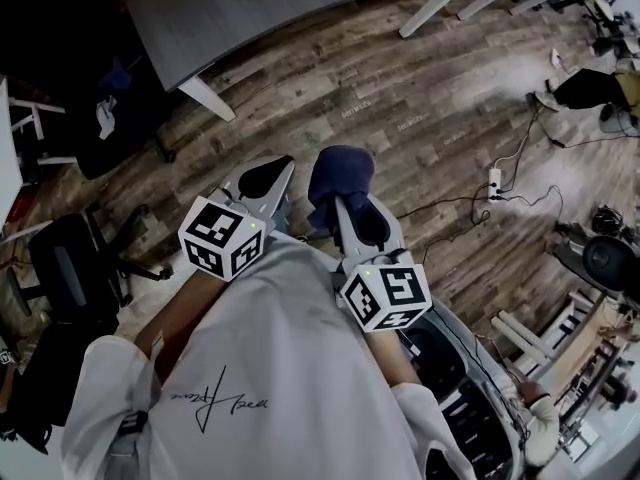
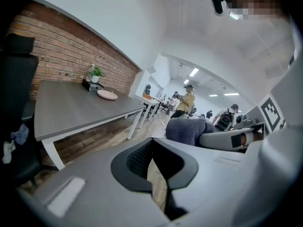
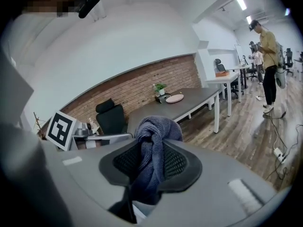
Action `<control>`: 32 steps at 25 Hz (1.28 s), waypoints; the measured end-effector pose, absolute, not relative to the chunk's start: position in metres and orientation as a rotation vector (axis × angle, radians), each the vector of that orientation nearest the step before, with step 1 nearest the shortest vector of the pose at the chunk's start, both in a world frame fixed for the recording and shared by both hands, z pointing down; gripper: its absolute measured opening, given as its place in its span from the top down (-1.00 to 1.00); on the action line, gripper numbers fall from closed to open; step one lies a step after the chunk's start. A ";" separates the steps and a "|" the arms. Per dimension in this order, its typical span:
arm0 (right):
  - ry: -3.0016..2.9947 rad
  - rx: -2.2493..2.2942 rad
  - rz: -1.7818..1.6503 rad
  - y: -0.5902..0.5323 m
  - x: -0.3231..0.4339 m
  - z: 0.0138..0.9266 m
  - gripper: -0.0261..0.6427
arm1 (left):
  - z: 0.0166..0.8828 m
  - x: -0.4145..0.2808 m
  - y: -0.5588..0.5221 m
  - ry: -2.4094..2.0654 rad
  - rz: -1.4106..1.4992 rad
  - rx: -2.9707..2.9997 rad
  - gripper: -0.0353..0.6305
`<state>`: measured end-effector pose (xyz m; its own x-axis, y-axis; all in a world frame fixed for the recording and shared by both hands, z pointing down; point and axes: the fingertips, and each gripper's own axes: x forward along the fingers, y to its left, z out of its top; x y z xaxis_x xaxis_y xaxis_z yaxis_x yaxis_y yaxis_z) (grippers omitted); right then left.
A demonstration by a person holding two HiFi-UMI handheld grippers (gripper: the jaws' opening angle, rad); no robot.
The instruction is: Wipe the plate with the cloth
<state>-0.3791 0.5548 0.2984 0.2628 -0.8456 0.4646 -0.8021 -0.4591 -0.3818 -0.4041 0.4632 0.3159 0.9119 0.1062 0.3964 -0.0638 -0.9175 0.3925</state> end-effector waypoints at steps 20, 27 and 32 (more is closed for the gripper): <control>1.516 -2.444 -0.897 0.483 -0.300 0.280 0.58 | 0.309 -0.356 0.357 -0.010 0.559 2.751 0.88; 1.429 -2.442 -0.953 0.487 -0.235 0.288 0.58 | 0.326 -0.317 0.347 -0.023 0.631 2.701 0.88; 1.360 -2.461 -0.975 0.502 -0.162 0.294 0.58 | 0.333 -0.267 0.344 -0.062 0.641 2.657 0.88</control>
